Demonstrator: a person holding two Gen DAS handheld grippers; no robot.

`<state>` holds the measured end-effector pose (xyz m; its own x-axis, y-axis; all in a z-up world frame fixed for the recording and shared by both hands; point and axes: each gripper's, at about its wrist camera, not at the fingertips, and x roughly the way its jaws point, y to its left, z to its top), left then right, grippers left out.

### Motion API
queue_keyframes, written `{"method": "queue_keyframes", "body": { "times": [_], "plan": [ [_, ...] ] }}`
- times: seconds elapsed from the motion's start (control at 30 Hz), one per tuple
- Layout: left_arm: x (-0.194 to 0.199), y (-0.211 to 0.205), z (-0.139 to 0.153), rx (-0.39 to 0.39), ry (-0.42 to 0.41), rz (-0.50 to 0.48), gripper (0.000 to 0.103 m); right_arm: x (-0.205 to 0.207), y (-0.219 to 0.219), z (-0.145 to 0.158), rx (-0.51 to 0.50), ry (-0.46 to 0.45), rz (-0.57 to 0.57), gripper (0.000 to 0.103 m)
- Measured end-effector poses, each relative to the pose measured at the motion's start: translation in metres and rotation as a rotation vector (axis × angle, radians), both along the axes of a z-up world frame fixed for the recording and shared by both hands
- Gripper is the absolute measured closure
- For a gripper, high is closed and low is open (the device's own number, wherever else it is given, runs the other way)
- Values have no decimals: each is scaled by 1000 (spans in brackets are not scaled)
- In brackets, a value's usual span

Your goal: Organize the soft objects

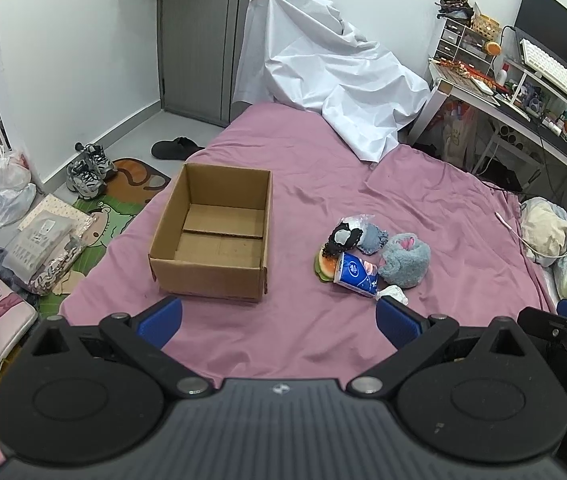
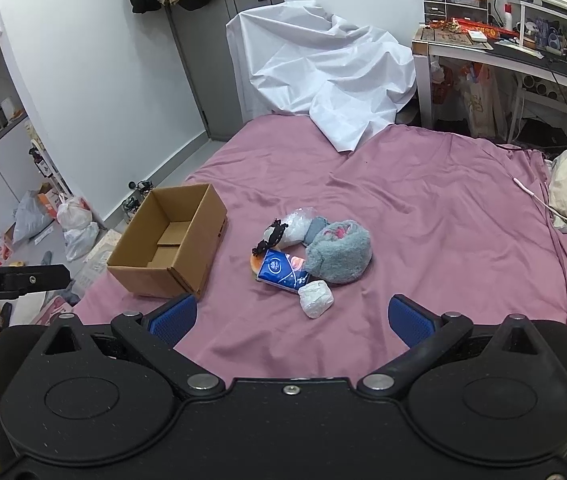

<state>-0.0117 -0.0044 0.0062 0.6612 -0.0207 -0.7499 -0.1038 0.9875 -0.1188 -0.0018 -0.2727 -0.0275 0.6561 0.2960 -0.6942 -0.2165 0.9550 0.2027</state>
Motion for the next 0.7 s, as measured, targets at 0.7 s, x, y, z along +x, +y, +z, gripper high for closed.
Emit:
{"method": "queue_keyframes", "body": {
  "times": [0.7],
  "plan": [
    [17,-7,-18,-35,9,26,1,13,-4,-18,22,33,4,0]
  ]
}}
